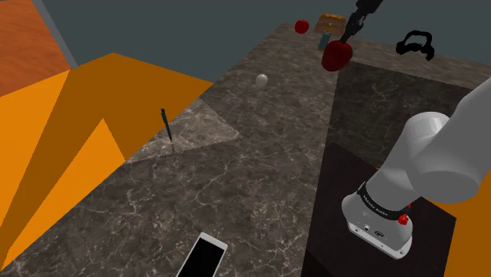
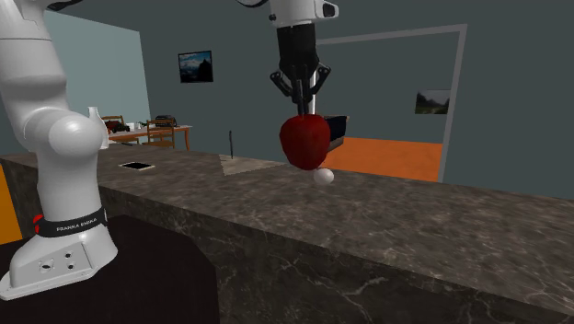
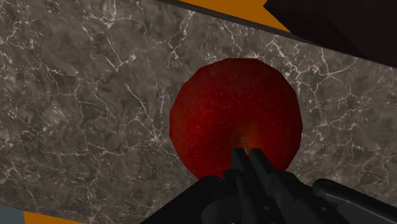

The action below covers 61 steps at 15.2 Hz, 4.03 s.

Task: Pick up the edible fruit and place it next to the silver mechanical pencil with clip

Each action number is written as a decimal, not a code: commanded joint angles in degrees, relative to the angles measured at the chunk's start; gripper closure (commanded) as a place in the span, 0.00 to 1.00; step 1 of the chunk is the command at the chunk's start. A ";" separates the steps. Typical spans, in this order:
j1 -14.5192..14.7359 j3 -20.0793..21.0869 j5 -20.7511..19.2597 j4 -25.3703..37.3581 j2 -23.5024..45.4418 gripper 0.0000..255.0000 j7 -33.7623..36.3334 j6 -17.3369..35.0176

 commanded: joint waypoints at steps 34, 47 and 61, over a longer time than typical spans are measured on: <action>0.39 33.87 -10.90 -11.11 -19.57 1.00 38.17 -5.07; 5.68 47.23 -7.81 -10.68 -15.57 1.00 55.46 -2.56; 11.77 58.68 -6.53 2.28 -1.32 1.00 72.24 -2.02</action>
